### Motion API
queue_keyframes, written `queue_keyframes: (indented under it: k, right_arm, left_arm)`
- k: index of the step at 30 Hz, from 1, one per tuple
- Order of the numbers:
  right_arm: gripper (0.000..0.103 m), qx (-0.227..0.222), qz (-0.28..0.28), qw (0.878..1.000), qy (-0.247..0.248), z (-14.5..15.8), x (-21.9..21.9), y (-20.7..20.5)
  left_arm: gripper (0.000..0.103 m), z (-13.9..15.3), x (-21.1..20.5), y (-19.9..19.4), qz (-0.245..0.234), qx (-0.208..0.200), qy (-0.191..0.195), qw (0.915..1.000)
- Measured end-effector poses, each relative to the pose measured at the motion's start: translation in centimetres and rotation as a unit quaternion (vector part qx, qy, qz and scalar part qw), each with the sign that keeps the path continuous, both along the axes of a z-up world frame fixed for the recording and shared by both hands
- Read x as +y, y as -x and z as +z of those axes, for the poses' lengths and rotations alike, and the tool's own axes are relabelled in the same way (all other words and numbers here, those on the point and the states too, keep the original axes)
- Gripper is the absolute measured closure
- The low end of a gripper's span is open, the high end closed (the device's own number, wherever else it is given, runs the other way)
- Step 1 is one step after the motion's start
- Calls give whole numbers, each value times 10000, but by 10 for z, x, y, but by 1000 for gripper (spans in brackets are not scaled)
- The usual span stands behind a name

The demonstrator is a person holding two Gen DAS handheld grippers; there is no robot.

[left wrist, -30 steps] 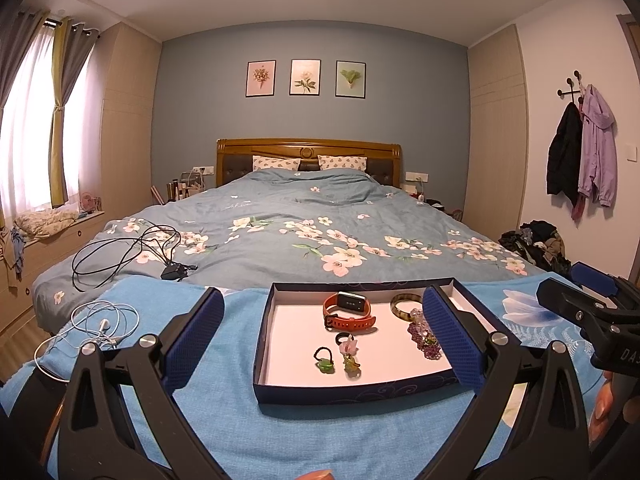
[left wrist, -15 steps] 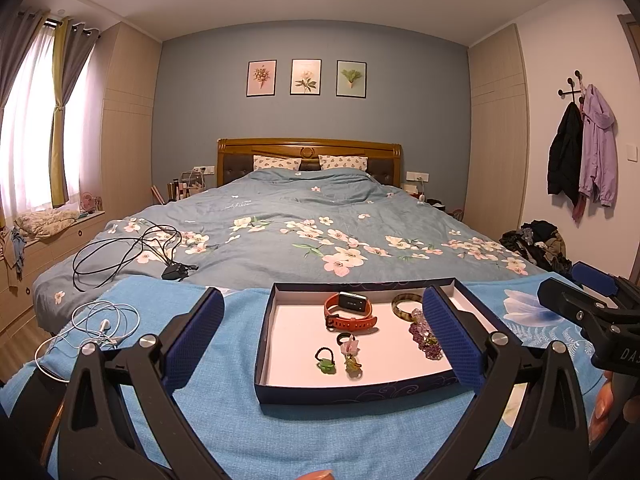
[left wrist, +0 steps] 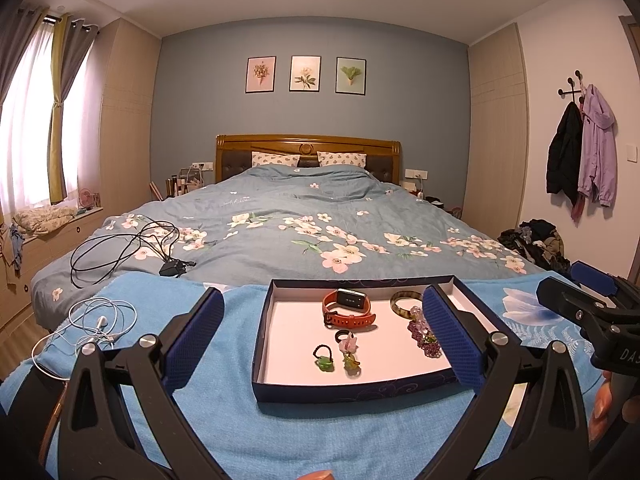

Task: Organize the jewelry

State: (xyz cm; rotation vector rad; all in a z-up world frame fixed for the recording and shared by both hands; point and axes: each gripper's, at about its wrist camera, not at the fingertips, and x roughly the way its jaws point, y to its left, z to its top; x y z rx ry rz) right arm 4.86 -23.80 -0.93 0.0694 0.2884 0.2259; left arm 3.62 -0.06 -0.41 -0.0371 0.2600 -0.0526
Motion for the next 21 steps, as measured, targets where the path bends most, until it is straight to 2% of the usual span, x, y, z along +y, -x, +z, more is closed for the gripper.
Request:
queue_keyframes:
  k: [21]
  right_arm:
    - [7,95,28,9999,18,-4,-2,0]
  left_arm:
    - [5,-3,-7,-2,-30,12,-106,9999]
